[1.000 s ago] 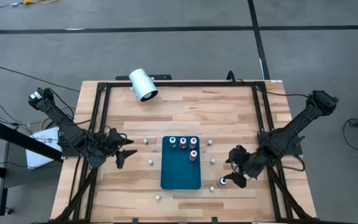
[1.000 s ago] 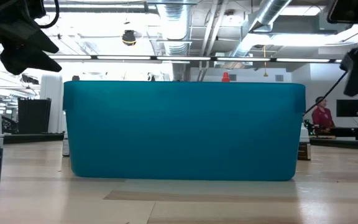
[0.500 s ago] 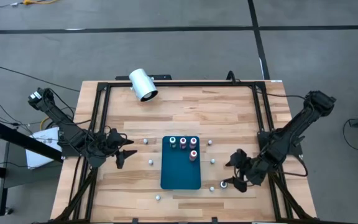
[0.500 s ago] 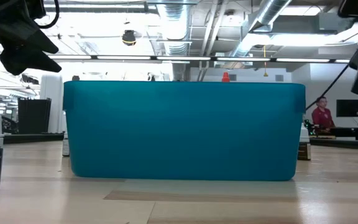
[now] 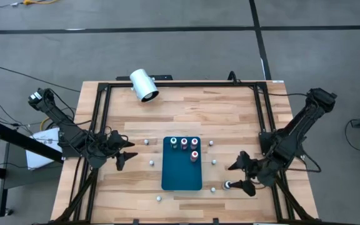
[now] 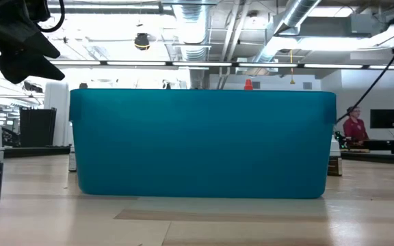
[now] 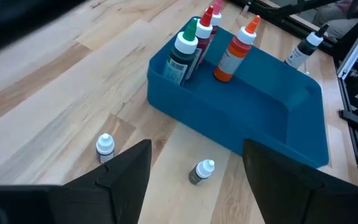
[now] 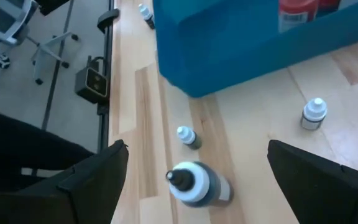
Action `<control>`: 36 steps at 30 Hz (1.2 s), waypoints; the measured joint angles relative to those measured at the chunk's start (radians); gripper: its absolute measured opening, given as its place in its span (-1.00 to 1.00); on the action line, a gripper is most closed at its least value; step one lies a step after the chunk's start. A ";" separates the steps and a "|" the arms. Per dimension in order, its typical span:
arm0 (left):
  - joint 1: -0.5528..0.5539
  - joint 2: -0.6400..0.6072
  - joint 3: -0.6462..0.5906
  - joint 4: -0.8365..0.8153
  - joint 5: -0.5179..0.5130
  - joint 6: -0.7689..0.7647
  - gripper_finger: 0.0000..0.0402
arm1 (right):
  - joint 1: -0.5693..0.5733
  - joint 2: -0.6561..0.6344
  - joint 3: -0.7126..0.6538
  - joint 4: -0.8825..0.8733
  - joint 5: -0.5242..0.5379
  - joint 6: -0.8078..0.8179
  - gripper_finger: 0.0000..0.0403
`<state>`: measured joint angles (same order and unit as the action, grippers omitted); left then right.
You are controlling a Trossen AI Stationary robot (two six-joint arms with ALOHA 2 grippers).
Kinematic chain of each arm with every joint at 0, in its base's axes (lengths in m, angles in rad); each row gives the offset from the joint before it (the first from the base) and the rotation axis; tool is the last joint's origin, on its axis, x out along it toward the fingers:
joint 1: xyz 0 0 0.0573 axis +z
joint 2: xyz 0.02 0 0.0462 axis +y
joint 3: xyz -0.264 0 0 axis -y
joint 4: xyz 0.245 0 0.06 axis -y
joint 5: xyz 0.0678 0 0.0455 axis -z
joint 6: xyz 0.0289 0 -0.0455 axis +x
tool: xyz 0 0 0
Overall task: Pick & Place food coloring
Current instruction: Put the big black food coloring bottle into the blue container
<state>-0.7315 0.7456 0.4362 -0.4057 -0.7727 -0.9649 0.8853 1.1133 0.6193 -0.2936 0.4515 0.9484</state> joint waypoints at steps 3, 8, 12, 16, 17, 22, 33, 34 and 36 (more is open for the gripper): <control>0.000 0.000 0.000 0.000 0.000 0.000 0.21 | 0.040 0.024 0.000 -0.001 0.070 0.025 0.86; 0.000 0.000 0.000 0.009 0.000 -0.001 0.21 | 0.067 0.073 0.000 0.007 0.102 0.055 0.86; 0.000 0.000 0.000 0.009 0.000 -0.007 0.21 | 0.067 0.135 0.000 0.051 0.105 0.053 0.86; 0.000 0.000 0.000 0.009 -0.001 -0.009 0.21 | 0.066 0.182 0.000 0.097 0.127 0.049 0.86; 0.000 0.000 0.000 0.009 -0.001 -0.012 0.21 | 0.066 0.193 0.000 0.101 0.127 0.051 0.86; 0.000 0.000 0.000 0.008 -0.001 -0.016 0.21 | 0.070 0.246 0.000 0.096 0.126 0.100 0.86; 0.000 0.000 0.000 0.008 -0.001 -0.018 0.21 | 0.072 0.261 0.000 0.093 0.064 0.222 0.86; 0.000 0.000 0.000 0.008 -0.001 -0.018 0.21 | 0.072 0.261 0.000 0.091 0.042 0.222 0.86; 0.000 0.000 0.000 0.008 -0.001 -0.018 0.21 | 0.072 0.261 0.000 0.087 0.011 0.222 0.86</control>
<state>-0.7316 0.7456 0.4362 -0.3980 -0.7734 -0.9825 0.9573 1.3746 0.6193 -0.2070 0.4624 1.1700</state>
